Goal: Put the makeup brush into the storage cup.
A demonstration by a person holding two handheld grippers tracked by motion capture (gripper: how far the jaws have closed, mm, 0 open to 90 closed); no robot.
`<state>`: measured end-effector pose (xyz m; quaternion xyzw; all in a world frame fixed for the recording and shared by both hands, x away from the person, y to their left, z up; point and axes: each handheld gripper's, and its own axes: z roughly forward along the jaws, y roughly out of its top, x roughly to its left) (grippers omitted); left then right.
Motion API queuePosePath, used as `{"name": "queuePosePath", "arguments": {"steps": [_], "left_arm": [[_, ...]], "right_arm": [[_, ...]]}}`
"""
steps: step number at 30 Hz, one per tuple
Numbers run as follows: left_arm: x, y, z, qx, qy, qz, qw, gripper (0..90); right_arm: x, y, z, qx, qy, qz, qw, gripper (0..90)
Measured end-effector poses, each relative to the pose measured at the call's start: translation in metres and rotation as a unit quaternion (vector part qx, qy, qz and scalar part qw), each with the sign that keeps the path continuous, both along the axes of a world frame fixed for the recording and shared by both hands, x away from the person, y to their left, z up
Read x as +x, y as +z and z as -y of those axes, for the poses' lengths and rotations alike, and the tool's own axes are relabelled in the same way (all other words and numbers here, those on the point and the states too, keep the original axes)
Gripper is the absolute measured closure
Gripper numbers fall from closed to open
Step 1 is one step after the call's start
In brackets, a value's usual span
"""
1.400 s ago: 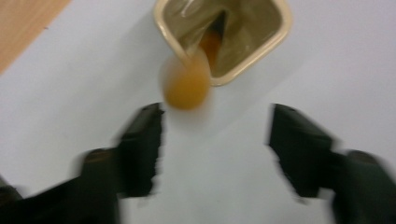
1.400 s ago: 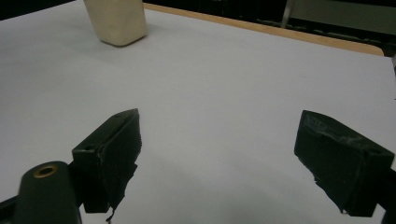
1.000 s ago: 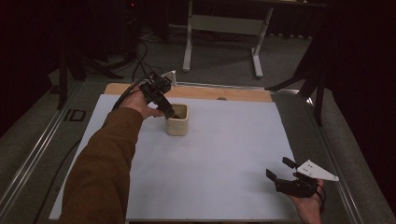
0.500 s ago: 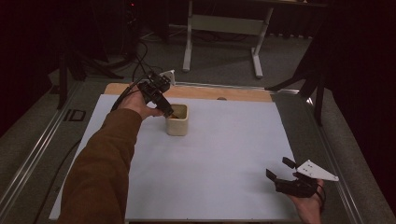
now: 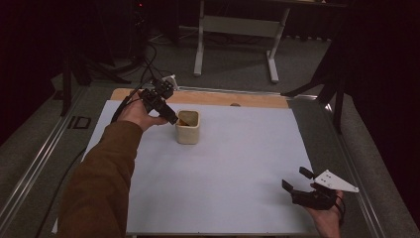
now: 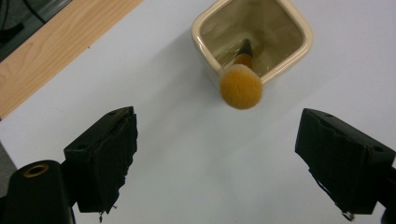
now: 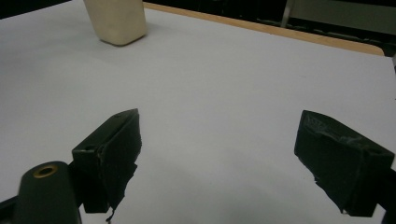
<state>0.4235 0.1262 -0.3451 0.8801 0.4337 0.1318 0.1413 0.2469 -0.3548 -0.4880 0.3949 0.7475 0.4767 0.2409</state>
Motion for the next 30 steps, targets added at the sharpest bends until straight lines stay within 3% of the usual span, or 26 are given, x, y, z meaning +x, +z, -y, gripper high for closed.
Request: {"name": "queuePosePath", "arguments": {"steps": [15, 19, 25, 30], "left_arm": [[-0.012, -0.006, -0.005, -0.024, -0.010, 0.020, 0.9995, 14.7], [-0.015, -0.005, -0.009, -0.025, -0.009, 0.033, 0.9991, 14.6], [-0.022, -0.006, -0.017, -0.044, -0.005, 0.056, 0.9974, 15.0], [-0.030, -0.008, -0.022, -0.042, -0.007, 0.071, 0.9966, 14.7]], "right_arm": [[0.000, 0.000, 0.000, 0.002, 0.000, 0.000, 1.0000, 13.9], [0.000, 0.000, 0.000, 0.001, 0.001, 0.000, 1.0000, 13.9], [0.000, 0.000, 0.001, 0.003, -0.001, 0.000, 1.0000, 13.9], [0.000, 0.000, 0.001, 0.002, -0.002, 0.000, 1.0000, 13.9]]}}
